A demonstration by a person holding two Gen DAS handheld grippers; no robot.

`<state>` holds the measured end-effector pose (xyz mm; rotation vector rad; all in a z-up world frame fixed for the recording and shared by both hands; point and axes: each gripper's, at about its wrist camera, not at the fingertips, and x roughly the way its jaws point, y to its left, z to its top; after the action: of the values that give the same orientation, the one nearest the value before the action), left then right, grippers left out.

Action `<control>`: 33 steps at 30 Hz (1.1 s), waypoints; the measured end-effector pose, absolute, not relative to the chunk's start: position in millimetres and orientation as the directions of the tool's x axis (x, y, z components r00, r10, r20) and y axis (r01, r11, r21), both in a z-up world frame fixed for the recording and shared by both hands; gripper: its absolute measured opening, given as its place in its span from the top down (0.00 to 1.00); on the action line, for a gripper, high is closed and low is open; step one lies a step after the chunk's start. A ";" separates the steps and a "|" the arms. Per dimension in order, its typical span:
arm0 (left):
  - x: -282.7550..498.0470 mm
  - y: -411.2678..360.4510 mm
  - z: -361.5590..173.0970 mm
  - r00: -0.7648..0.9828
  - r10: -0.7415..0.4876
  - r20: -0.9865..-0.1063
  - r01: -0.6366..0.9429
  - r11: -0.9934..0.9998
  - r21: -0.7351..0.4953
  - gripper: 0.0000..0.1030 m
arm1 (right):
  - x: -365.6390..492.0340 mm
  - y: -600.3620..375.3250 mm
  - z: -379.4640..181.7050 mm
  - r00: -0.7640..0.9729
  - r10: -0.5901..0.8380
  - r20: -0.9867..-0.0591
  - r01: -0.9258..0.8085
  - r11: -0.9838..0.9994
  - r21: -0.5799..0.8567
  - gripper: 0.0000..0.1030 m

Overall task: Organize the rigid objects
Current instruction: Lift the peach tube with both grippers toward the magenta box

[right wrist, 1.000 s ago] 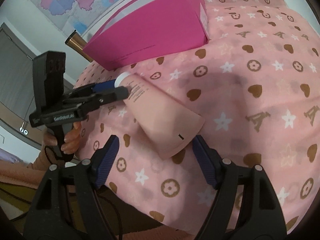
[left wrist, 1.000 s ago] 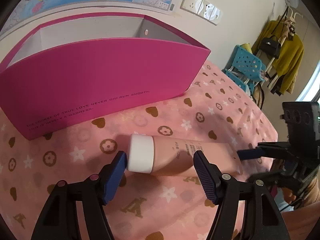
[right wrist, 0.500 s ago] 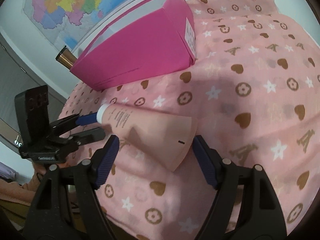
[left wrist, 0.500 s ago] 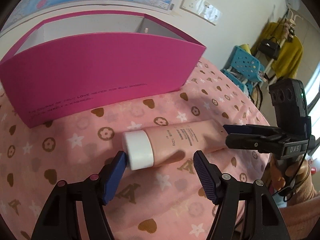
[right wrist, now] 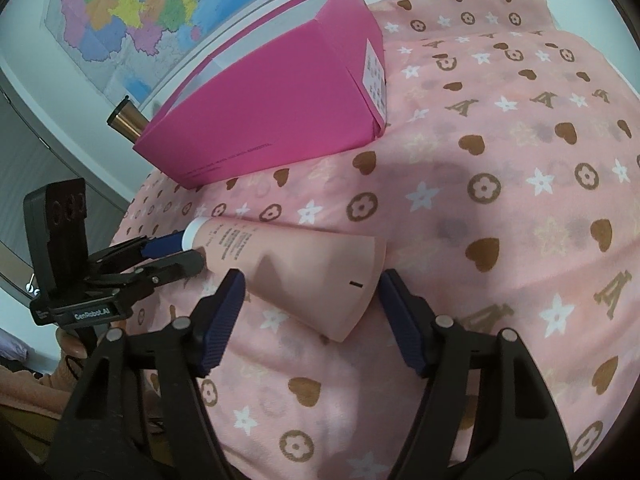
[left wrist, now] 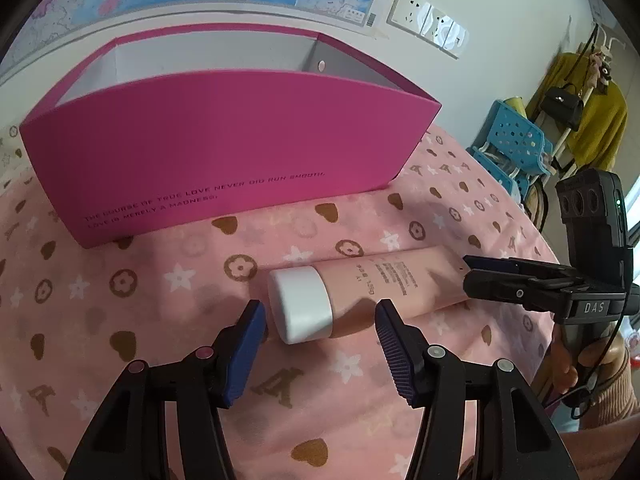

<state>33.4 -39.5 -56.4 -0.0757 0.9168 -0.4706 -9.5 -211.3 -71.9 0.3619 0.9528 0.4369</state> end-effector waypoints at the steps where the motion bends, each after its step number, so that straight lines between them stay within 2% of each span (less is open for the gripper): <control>1: 33.3 -40.1 -55.9 0.516 -0.420 -0.746 0.359 0.897 -0.257 0.45 | -9.5 -210.8 -71.7 0.505 0.506 -0.699 -0.198 0.856 0.477 0.31; 4: 31.9 -42.9 -54.5 0.511 -0.430 -0.744 0.371 0.891 -0.261 0.49 | -9.3 -211.0 -71.6 0.508 0.503 -0.699 -0.197 0.858 0.474 0.31; 33: 26.6 -52.0 -47.7 0.534 -0.421 -0.733 0.371 0.896 -0.244 0.49 | -11.5 -205.8 -62.5 0.545 0.425 -0.723 -0.209 0.904 0.374 0.34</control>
<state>26.6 -52.0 -47.7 -0.0604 0.8900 -0.4722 -11.5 -205.8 -62.5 0.2559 0.9221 0.3809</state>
